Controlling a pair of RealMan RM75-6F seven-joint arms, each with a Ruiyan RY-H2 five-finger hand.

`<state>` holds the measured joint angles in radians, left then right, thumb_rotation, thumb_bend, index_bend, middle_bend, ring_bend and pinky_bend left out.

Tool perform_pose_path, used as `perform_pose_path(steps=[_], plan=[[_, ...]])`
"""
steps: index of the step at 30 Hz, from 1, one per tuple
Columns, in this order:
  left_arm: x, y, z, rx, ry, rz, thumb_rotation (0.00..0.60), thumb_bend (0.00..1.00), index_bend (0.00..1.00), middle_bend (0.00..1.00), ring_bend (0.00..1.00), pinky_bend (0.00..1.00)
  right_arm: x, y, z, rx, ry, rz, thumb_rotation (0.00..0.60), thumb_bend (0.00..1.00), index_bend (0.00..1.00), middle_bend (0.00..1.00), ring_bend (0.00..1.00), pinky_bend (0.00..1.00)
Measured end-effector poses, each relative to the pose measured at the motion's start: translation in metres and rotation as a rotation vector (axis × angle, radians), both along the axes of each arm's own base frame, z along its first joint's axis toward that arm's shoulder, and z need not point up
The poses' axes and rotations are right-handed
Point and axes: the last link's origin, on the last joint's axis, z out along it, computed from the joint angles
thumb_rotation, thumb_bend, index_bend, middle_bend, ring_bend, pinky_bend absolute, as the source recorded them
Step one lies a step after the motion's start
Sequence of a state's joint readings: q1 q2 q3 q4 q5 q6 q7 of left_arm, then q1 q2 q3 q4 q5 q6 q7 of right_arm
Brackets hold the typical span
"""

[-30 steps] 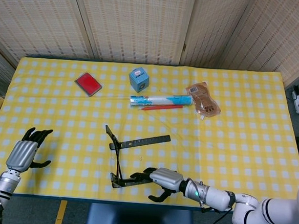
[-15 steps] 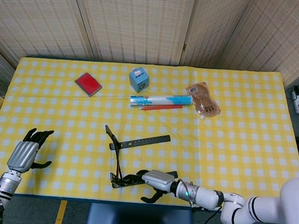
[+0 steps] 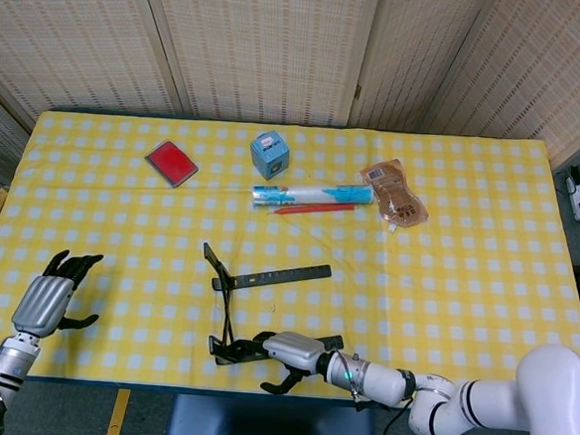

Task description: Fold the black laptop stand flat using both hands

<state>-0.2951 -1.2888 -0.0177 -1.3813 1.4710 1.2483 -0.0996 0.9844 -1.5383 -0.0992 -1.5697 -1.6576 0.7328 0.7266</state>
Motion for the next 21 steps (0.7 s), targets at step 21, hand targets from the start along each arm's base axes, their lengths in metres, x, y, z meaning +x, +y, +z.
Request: perform_pose_path(steps=[21], plan=[[0.0,0.004,-0.005,-0.018,-0.029,0.003,0.6,0.19,0.14,0.19,0.18,0.07,-0.003,-0.017,0.032,-0.088,-0.096,-0.116,0.6,0.48,0.04,0.11,0.14,0.09]])
